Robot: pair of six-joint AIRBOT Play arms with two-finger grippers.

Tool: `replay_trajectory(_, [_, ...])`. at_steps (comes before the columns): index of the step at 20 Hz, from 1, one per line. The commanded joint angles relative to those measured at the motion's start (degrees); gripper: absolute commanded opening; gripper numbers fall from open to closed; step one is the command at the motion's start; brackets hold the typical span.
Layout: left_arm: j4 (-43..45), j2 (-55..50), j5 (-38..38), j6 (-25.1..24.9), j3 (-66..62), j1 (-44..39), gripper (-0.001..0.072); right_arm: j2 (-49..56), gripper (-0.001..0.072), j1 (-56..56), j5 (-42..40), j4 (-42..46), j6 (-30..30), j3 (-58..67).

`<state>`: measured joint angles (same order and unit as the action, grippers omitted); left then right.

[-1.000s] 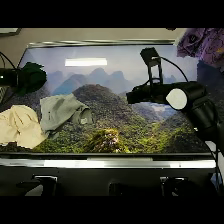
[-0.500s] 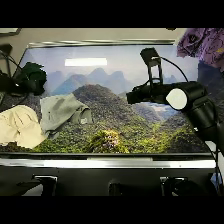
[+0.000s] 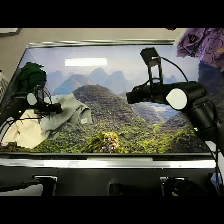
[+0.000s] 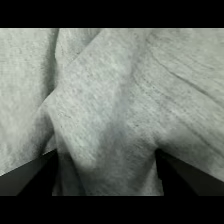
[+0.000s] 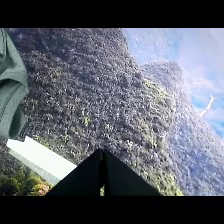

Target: Fold the clothes and pants, and hang the long-sleeved shirts on hangers.

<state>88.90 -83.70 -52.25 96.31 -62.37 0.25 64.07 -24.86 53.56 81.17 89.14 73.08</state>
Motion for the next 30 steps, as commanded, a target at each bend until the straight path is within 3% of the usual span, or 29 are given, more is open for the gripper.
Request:
replay_trajectory(1, [-1.29, -4.92, 3.78, 0.24, 0.72, -0.20, 0.0669, -0.02, 0.0036, -0.04, -1.03, -0.33, 0.04, 0.07])
replay_trajectory(2, [-3.56, -5.11, 2.69, 0.20, 0.20, -0.39, 0.0323, -0.02, 0.0037, -0.04, -0.92, -0.68, 0.04, 0.07])
replay_trajectory(3, [-6.47, -4.98, 0.63, -0.33, -0.74, -0.74, 0.0034, -0.02, 0.0037, -0.04, -0.68, -0.83, 0.04, 0.07])
replay_trajectory(7, [-21.46, -3.93, -5.73, -3.56, -5.79, -7.69, 0.0016, -0.33, 0.0040, -0.04, 2.32, -0.81, 0.02, 0.07])
replay_trajectory(11, [-36.74, -2.08, -5.42, -3.19, -6.69, -23.71, 0.0016, -3.87, 0.0083, -0.04, 8.41, 1.73, 0.02, 0.07])
replay_trajectory(15, [-37.00, -3.34, 3.08, 6.29, -6.67, -41.09, 0.0016, -8.83, 0.0086, -0.04, 15.61, 6.27, -0.28, 0.07])
replay_trajectory(17, [-35.60, -5.07, 7.85, 11.15, -6.69, -44.61, 0.0062, -9.66, 0.0099, -0.04, 18.91, 6.82, -0.31, 0.04])
replay_trajectory(18, [-35.60, -5.55, 8.44, 12.94, -6.69, -44.33, 0.0308, -9.57, 0.0166, -0.04, 19.69, 6.75, -0.24, -0.11])
replay_trajectory(19, [-35.63, -5.49, 8.28, 13.94, -6.69, -43.15, 0.0633, -9.31, 0.0269, -0.04, 20.00, 6.78, -0.22, -0.31])
replay_trajectory(20, [-35.98, -4.85, 7.15, 13.62, -6.71, -41.00, 0.0699, -9.03, 0.0312, -0.04, 20.09, 7.15, -0.37, -0.37])
replay_trajectory(23, [-35.89, -1.40, 0.35, 6.45, -7.50, -31.58, 0.0699, -9.20, 0.0329, 0.28, 21.81, 20.17, -3.19, -0.37])
replay_trajectory(24, [-35.91, -0.07, -1.40, 4.22, -7.52, -28.11, 0.0699, -9.55, 0.0371, 3.21, 20.96, 20.33, -0.31, -0.37])
replay_trajectory(25, [-35.89, 1.27, -2.86, 2.25, -7.52, -24.44, 0.0699, -9.66, 0.0429, 8.41, 20.46, 17.29, 0.70, -0.57])
replay_trajectory(27, [-35.98, 2.91, -4.37, 0.50, -7.52, -18.05, 0.0699, -9.53, 0.0435, 21.90, 20.09, 8.37, 2.01, -3.74])
replay_trajectory(30, [-36.00, 3.28, -4.35, 0.55, -7.50, -11.96, 0.0699, -8.48, 0.0435, 41.70, 21.70, -19.54, -4.22, -17.88])
